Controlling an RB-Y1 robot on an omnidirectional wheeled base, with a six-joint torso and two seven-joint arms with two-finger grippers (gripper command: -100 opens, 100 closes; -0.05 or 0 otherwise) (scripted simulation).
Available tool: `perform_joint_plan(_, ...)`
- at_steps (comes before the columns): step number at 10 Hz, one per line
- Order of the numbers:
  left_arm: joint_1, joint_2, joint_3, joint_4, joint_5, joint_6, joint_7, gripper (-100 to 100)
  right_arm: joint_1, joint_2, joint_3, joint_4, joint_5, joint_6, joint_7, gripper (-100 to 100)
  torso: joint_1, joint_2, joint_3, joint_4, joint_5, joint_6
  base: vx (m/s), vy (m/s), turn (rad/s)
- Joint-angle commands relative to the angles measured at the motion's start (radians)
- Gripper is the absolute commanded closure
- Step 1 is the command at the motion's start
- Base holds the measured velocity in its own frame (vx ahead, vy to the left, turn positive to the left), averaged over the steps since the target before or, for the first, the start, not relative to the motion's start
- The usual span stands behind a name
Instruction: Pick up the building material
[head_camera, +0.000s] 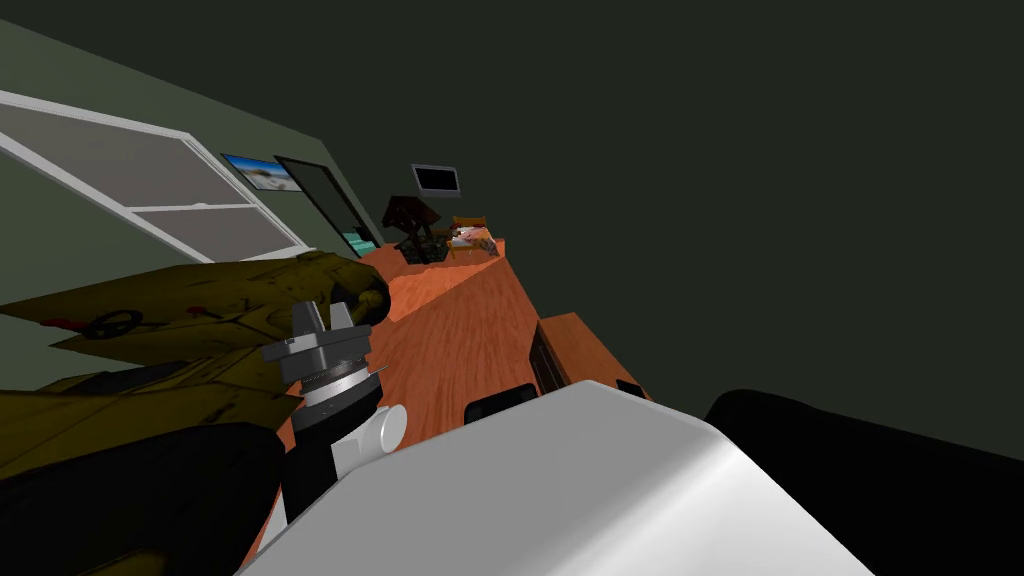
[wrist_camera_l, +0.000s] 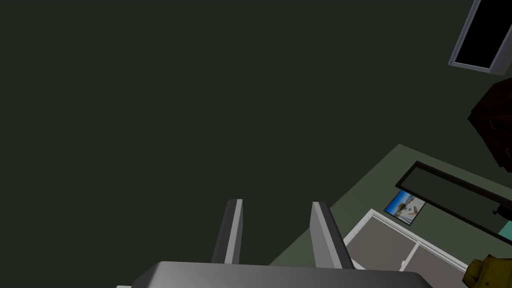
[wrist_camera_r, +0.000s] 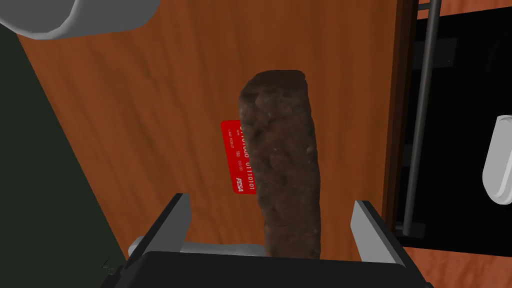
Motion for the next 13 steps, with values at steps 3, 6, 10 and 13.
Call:
perform_joint_plan(3, 0.0, 0.0, 0.0, 0.0, 0.0, 0.0, 0.0, 0, -0.008, 0.018, 0.015, 0.011, 0.014, -0.014, 0.012, 0, 0.003, -0.001, 0.0, 0.0, 0.001, 0.0, -0.018, -0.061, 0.015)
perform_joint_plan(6, 0.0, 0.0, 0.0, 0.0, 0.0, 0.0, 0.0, 0, -0.075, 0.049, 0.03, 0.065, 0.025, 0.004, 0.001, -100, 0.006, 0.0, 0.0, 0.0, 0.001, 0.0, -0.044, -0.019, 0.046)
perform_joint_plan(10, 0.0, 0.0, 0.0, 0.0, 0.0, 0.0, 0.0, 0, -0.08, 0.058, 0.03, 0.071, 0.028, 0.002, 0.004, 100, 0.006, -0.001, -0.001, 0.0, 0.003, 0.0, -0.02, -0.006, 0.008)
perform_joint_plan(13, 0.0, 0.0, 0.0, 0.0, 0.0, 0.0, 0.0, 0, -0.08, 0.057, 0.03, 0.072, 0.028, 0.003, 0.004, 100, 0.005, -0.002, -0.001, -0.001, 0.002, 0.0, 0.0, 0.0, 0.0)
